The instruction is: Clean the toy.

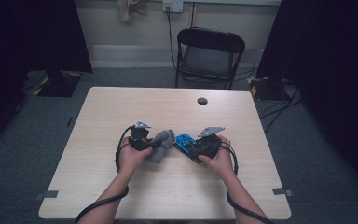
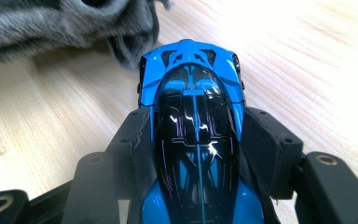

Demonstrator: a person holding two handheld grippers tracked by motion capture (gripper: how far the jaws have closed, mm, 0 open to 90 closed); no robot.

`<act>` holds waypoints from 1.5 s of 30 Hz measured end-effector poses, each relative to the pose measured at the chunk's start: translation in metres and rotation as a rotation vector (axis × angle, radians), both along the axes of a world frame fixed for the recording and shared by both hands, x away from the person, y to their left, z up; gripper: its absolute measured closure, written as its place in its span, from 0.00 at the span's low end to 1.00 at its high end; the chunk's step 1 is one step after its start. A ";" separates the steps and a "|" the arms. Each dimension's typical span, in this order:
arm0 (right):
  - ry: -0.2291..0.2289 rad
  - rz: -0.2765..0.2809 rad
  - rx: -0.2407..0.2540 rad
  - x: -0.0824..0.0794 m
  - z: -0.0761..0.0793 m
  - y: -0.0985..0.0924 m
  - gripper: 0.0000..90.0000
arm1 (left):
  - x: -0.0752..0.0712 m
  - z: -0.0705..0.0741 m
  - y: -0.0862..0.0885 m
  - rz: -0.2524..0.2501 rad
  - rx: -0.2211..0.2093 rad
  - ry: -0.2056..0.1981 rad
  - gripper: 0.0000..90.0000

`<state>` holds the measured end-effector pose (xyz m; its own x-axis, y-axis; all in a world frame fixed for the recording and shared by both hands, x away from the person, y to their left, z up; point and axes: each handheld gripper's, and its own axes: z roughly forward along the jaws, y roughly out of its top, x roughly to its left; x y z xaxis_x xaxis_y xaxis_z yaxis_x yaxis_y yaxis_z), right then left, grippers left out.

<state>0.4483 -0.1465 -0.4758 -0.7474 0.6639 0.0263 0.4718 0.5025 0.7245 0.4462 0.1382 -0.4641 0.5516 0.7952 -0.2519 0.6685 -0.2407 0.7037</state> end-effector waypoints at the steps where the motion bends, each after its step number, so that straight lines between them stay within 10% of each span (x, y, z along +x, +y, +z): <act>1: 0.000 0.000 0.000 0.000 0.000 0.000 0.49 | -0.001 0.002 0.001 -0.004 -0.003 -0.005 0.83; 22: 0.006 -0.002 -0.008 0.000 0.001 0.000 0.49 | -0.072 0.013 -0.050 -0.313 -0.029 -0.028 0.83; 45: 0.009 -0.003 -0.010 0.000 0.001 0.000 0.48 | -0.088 -0.015 -0.114 -0.495 -0.044 0.053 0.83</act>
<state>0.4479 -0.1463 -0.4746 -0.7454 0.6661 0.0261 0.4794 0.5085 0.7153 0.3581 0.0242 -0.4792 0.8458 0.4290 -0.3171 0.5164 -0.5094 0.6884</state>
